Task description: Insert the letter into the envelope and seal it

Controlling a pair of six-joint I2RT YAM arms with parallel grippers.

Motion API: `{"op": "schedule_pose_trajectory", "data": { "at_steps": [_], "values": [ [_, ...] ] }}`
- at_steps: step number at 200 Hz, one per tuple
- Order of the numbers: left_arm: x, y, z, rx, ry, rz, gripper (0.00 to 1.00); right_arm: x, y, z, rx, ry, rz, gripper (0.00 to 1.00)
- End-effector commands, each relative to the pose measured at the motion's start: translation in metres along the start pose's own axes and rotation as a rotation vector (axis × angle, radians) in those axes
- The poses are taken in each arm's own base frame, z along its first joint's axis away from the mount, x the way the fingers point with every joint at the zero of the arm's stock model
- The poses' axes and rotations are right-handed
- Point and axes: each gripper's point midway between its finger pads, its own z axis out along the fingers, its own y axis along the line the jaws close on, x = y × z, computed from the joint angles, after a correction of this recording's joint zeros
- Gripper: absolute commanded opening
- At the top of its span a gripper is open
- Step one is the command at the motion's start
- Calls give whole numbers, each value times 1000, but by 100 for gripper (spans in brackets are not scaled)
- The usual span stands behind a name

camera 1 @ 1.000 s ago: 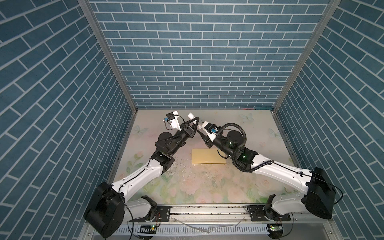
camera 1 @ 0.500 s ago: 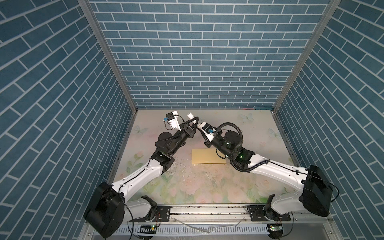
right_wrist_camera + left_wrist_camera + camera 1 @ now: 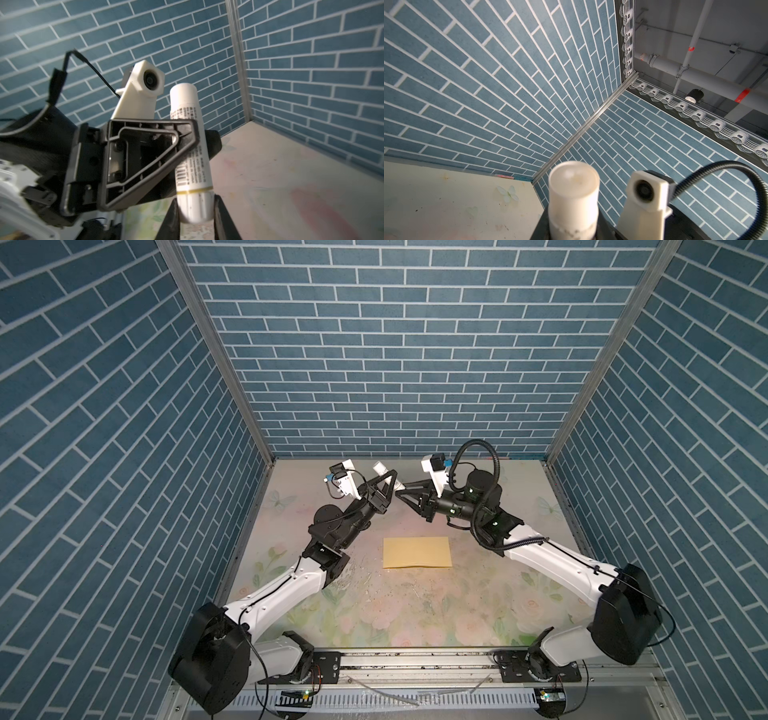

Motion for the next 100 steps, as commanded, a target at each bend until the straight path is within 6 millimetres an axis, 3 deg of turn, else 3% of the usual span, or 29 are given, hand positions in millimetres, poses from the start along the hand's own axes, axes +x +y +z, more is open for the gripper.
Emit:
{"op": "schedule_pose_trajectory", "data": {
  "at_steps": [1,31,64,100],
  "values": [
    [12,-17,-2,88,58,46,0,-90,3,-18,-161,-244,271,0],
    [12,-20,-3,99,59,52,0,-95,0,-16,-263,-255,368,0],
    [11,-18,-2,85,58,45,0,-88,-6,-14,-228,-228,358,0],
    [10,-4,-1,7,48,3,0,-74,-8,-20,-98,-186,213,27]
  ]
}}
